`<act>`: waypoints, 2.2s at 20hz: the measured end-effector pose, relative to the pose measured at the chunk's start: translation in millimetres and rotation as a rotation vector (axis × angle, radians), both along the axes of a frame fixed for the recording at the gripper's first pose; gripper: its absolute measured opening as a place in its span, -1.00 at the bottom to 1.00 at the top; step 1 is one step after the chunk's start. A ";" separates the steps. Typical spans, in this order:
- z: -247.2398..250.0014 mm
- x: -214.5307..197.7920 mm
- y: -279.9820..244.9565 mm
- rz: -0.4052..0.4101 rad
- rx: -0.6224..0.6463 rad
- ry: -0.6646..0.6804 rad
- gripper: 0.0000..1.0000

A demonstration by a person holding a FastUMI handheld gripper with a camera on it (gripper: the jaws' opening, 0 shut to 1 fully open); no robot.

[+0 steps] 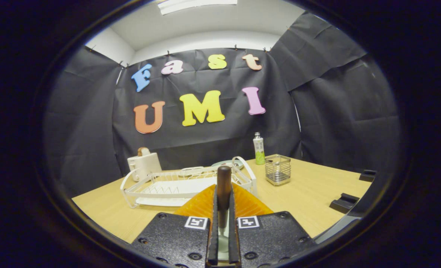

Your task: Take the plate from the dish rack, then take the spoon from the basket and place it into the plate.

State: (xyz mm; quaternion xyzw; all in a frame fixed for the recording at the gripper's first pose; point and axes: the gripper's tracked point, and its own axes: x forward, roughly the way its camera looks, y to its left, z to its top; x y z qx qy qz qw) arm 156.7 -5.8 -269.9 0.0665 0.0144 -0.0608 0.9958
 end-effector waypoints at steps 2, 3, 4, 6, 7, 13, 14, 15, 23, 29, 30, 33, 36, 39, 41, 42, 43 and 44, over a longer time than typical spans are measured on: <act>-1.6 -0.4 -7.7 -0.009 -0.016 0.009 -0.60; -1.9 -0.5 -7.4 0.003 -0.020 0.013 -0.57; -0.4 -2.5 -13.4 -0.004 -0.022 0.012 -0.38; 6.6 -9.4 -24.5 -0.009 0.004 -0.011 -0.17; 12.1 -11.3 -29.5 -0.016 0.023 -0.029 -0.03; 40.8 -24.3 -43.8 -0.027 0.006 -0.056 0.82; 45.0 -26.2 -44.3 -0.018 -0.010 -0.052 0.96; 48.9 -26.7 -43.8 -0.009 -0.034 -0.046 0.98; 69.0 -46.0 -39.3 0.046 -0.121 0.054 1.00; 108.5 -56.6 -49.9 0.059 -0.165 0.058 1.00; 113.1 -57.5 -50.3 0.071 -0.145 0.059 1.00; 125.1 -59.7 -59.8 0.091 -0.092 0.079 1.00; 149.7 -62.8 -75.3 0.081 -0.106 0.047 1.00; 168.8 -67.2 -94.4 0.032 -0.133 0.020 1.00; 174.9 -71.7 -95.2 0.038 -0.122 0.012 1.00; 178.4 -74.5 -94.4 0.045 -0.112 0.006 1.00; 180.0 -76.7 -94.4 0.049 -0.103 0.003 1.00; 182.0 -77.7 -92.8 0.056 -0.100 0.001 1.00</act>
